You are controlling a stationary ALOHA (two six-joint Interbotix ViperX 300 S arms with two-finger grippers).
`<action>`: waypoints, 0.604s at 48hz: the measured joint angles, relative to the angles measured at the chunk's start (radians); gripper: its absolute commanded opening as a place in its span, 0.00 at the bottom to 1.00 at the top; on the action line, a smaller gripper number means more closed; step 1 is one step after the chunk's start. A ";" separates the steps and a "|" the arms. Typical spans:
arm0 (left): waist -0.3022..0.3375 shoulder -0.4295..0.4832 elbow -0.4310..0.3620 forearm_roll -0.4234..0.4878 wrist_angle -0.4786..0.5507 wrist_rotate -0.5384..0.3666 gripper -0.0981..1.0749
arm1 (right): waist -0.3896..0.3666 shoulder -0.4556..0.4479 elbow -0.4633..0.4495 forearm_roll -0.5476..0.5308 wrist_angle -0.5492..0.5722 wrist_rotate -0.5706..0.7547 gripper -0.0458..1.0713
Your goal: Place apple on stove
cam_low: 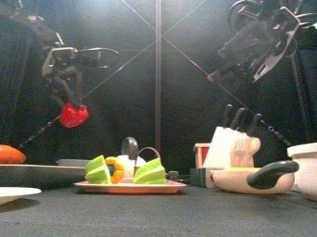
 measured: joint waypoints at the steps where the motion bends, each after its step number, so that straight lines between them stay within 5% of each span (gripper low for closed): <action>1: -0.014 -0.009 0.014 -0.006 -0.008 0.002 0.74 | 0.000 0.000 0.000 0.002 0.000 0.000 0.92; 13: -0.138 -0.041 0.110 -0.046 -0.040 0.000 0.74 | 0.000 0.000 0.000 0.002 0.000 0.000 0.92; 29: -0.167 0.008 0.169 -0.103 -0.144 0.002 0.74 | -0.008 0.009 0.002 0.011 0.000 0.000 0.92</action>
